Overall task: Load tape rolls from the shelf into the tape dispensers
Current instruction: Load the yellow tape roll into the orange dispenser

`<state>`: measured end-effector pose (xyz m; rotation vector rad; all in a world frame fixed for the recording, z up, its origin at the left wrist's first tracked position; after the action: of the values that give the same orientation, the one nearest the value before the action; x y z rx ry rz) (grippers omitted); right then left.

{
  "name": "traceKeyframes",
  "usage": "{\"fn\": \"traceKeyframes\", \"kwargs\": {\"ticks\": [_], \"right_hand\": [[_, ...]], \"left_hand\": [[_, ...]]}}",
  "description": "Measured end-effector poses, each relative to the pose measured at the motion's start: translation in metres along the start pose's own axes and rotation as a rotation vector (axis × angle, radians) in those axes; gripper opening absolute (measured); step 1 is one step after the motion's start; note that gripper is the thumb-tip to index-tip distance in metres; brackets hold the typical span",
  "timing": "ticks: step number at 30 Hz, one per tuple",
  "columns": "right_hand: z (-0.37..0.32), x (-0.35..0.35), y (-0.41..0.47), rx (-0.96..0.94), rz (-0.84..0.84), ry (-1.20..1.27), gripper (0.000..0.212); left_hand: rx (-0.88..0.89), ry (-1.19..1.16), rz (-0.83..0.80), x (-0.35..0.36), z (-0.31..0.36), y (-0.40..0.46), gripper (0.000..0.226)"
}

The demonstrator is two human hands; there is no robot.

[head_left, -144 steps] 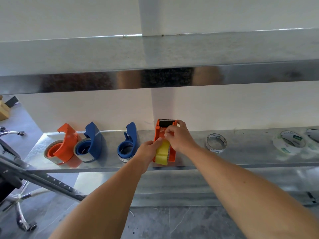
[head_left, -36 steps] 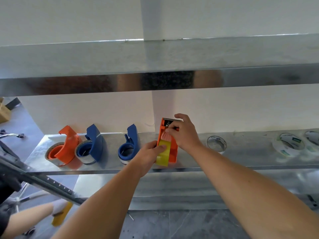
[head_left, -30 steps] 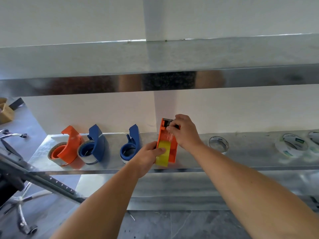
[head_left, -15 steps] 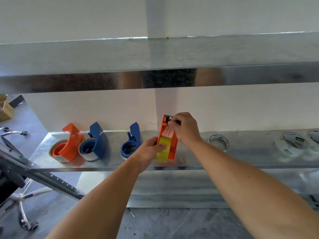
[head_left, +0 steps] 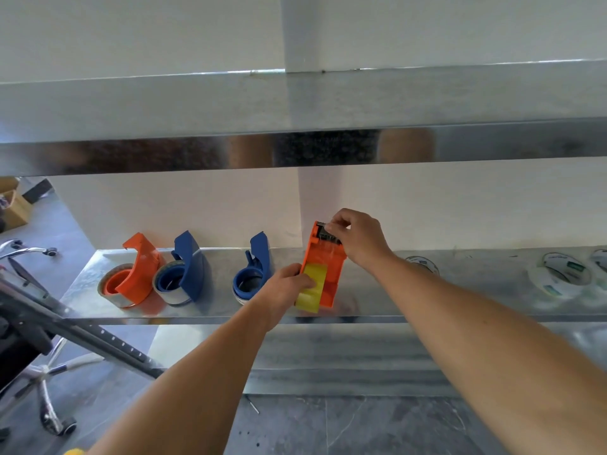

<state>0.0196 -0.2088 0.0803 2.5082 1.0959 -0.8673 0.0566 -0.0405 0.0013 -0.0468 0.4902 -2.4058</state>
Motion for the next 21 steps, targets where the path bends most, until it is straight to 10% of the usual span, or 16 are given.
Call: {"fn": "traceKeyframes", "kwargs": {"ticks": [21], "right_hand": [[0.008, -0.003, 0.011, 0.109, 0.03, 0.028, 0.02]], "left_hand": [[0.025, 0.119, -0.048, -0.001, -0.006, 0.0, 0.03]]}}
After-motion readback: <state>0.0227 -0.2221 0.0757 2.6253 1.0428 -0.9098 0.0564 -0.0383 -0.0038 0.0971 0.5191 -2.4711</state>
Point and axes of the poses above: each hand's wrist, its own y-axis towards the middle knuckle, its own x-axis out of the palm, z = x × y, the point moved 8 cm from there along y, towards the middle knuckle, and after that the axes turned 7 degrees about x, right-handed, at the moved point
